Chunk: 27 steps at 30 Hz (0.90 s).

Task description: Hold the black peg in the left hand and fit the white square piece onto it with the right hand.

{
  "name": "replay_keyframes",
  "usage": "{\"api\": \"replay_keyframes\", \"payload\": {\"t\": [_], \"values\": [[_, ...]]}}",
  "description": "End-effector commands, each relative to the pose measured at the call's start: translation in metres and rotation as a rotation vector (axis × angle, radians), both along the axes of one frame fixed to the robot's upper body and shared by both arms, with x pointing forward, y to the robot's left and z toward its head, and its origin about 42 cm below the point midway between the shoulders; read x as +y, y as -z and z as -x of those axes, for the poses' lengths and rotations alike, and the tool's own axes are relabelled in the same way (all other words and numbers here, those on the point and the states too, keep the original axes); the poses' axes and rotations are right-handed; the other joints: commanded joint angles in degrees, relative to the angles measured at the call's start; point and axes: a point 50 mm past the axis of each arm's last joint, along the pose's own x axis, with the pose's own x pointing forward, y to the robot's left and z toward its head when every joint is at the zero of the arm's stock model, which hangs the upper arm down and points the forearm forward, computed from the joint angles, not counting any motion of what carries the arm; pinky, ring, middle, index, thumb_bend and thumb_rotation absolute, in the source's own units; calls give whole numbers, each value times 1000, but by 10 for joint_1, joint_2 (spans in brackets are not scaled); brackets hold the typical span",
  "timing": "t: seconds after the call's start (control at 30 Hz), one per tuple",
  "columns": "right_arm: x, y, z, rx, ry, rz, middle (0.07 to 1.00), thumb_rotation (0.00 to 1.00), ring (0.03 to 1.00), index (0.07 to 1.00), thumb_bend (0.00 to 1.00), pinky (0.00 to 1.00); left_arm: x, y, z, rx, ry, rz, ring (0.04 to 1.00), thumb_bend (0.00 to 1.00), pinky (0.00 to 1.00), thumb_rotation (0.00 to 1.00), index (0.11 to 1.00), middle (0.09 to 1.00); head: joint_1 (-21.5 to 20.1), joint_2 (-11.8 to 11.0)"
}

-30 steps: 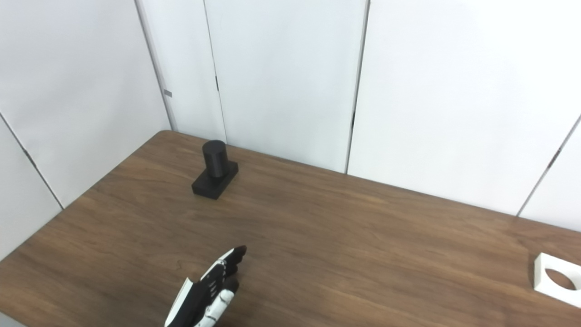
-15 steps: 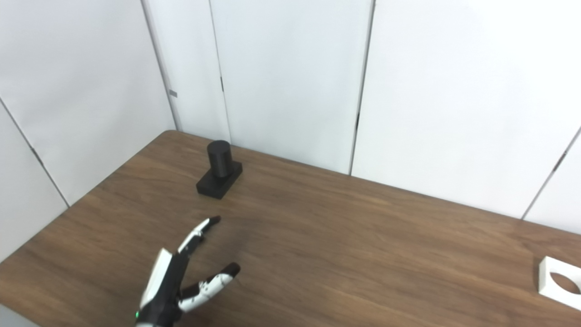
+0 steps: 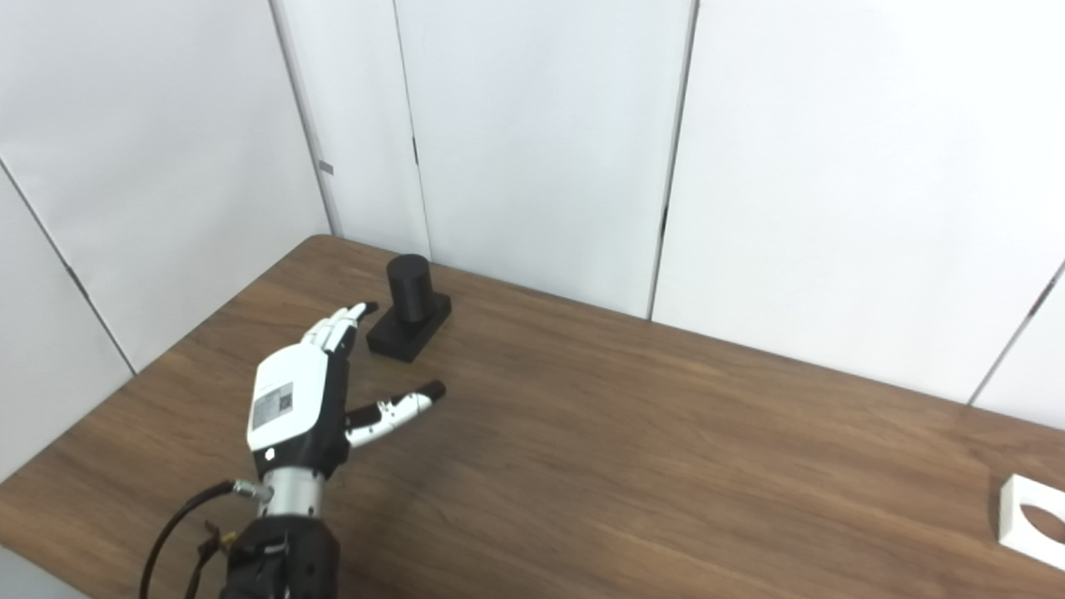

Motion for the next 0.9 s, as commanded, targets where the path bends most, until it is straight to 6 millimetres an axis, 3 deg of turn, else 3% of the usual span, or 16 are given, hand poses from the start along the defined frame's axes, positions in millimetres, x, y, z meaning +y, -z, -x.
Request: {"api": "replay_keyframes", "payload": {"t": [0.0, 0.33, 0.87], "values": [[0, -2, 1, -10, -11, 15, 893, 1000, 905, 884, 527, 885, 9, -16, -12, -41, -31, -67, 896, 930, 783, 667, 861, 900, 0, 0], [3, -4, 3, -5, -9, 10, 886, 1000, 901, 876, 531, 858, 39, -16, -64, 64, -92, -64, 919, 872, 843, 686, 855, 914, -2, 2], [6, -3, 6, 17, -10, -6, 874, 1000, 889, 866, 609, 842, 61, 3, -132, 187, -150, -79, 885, 860, 828, 668, 822, 880, -20, 2]]}}
